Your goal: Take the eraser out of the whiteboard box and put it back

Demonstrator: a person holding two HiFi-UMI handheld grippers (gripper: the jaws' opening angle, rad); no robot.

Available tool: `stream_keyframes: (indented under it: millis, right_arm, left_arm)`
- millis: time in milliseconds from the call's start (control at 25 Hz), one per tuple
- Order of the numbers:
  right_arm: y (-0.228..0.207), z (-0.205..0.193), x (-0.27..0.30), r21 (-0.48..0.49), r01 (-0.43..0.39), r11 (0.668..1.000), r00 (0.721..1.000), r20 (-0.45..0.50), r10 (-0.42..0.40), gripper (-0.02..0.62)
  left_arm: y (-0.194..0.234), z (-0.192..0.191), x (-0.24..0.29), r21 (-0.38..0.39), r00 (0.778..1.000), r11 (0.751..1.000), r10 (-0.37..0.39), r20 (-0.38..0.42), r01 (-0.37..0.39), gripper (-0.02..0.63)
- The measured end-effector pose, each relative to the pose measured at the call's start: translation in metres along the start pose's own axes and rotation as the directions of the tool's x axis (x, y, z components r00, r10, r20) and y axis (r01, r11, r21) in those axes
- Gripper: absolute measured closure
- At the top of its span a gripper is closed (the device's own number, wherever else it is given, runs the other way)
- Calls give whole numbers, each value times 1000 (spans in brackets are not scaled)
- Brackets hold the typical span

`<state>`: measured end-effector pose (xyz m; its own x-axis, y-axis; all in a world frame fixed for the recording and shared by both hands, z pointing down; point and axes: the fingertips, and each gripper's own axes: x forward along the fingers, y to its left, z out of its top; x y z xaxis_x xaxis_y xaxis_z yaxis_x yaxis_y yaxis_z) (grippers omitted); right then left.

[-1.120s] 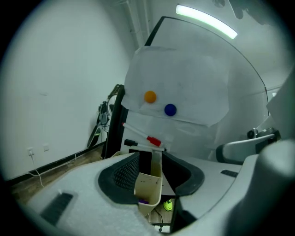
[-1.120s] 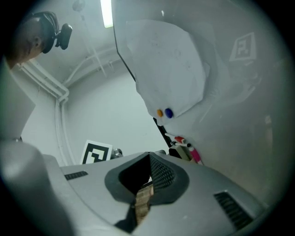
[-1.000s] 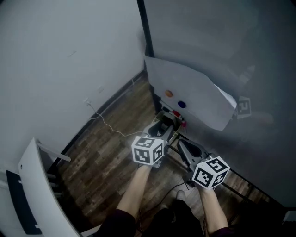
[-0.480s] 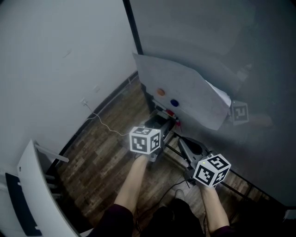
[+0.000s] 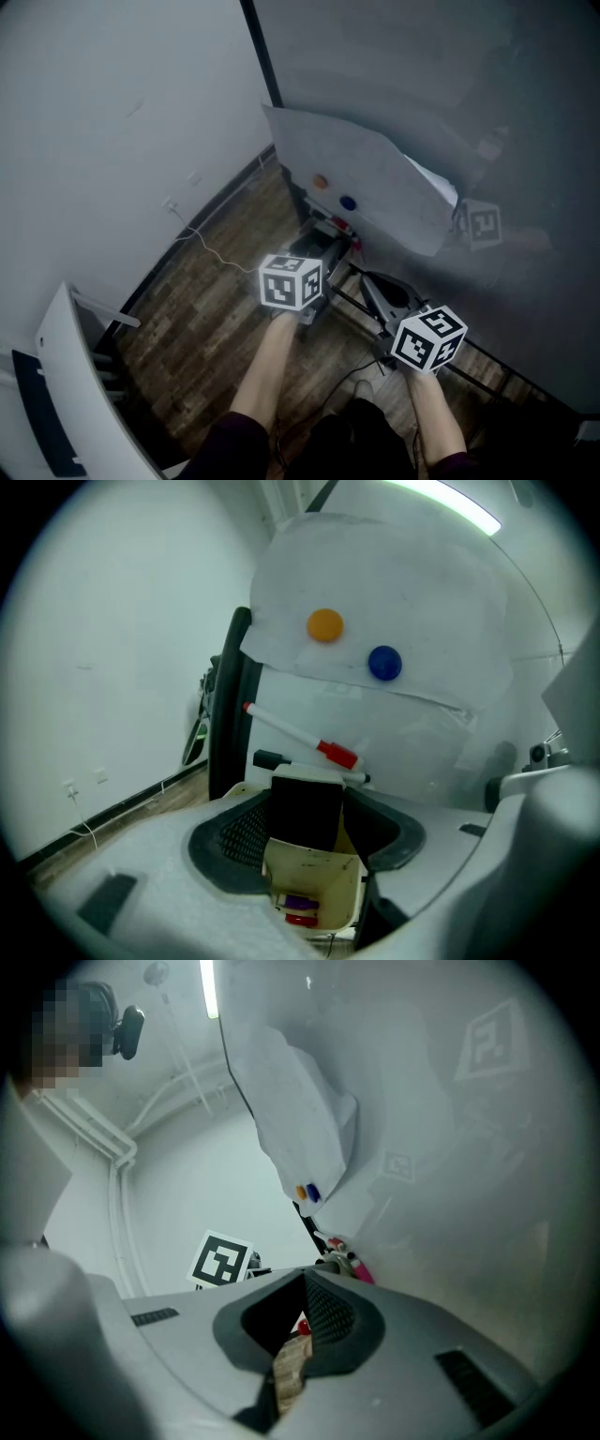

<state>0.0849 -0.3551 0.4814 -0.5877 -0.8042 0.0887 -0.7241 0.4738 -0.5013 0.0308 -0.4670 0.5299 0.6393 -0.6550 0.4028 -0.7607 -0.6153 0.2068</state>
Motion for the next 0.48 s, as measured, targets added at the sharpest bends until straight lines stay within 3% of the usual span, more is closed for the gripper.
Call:
stream_keyframes:
  millis: [480]
  right_arm:
    - [26,32,-4,-4,-8,1000,1000,20,8,592]
  left_arm:
    - [-24,43,-53,3,993,1000,-13,117,13,383]
